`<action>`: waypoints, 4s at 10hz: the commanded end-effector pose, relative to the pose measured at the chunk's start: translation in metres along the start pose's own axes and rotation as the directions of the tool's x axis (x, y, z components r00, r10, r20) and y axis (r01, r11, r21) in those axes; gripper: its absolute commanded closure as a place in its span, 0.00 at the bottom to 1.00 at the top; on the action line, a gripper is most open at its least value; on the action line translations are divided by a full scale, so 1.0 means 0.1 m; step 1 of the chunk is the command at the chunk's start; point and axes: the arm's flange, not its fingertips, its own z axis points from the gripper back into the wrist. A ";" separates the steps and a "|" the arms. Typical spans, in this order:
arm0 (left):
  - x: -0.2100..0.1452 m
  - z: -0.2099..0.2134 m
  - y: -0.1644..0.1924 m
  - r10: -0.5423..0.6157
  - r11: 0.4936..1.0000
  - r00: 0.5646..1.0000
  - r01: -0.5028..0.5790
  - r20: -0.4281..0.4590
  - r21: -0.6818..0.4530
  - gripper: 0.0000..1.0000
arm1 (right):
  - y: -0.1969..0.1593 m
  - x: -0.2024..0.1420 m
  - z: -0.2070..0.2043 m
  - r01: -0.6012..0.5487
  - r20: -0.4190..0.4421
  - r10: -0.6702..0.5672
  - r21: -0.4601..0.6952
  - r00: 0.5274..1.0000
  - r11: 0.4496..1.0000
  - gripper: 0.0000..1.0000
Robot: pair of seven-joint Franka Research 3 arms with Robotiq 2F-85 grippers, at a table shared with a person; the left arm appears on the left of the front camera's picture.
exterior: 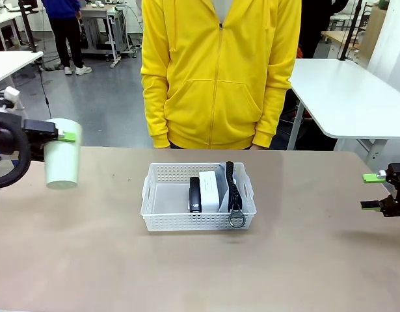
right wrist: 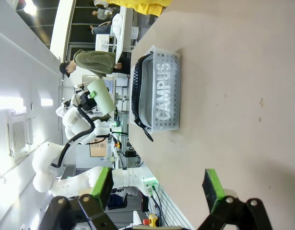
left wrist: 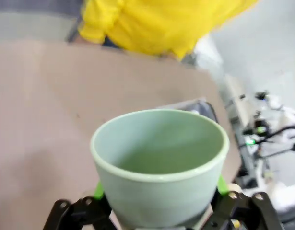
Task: Efficiently arrange items inside the basket to fit them all.
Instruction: Pick up the Reusable plastic cup and place it inside the Organizing basket.
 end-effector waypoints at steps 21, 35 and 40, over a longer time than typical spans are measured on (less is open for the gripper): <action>-0.13 -2.50 -2.02 0.187 0.702 0.959 0.023 -0.215 0.712 0.09 | 0.03 0.01 0.00 0.000 0.013 0.000 0.014 1.000 1.000 0.00; -0.30 -3.45 -1.69 0.259 0.552 0.932 0.071 -0.252 0.831 0.09 | 0.03 0.01 0.00 0.000 0.013 0.000 0.014 1.000 1.000 0.00; -0.29 -3.48 -1.66 0.263 0.525 0.934 0.071 -0.241 0.848 0.00 | 0.03 0.01 0.00 0.000 0.013 0.000 0.014 1.000 1.000 0.00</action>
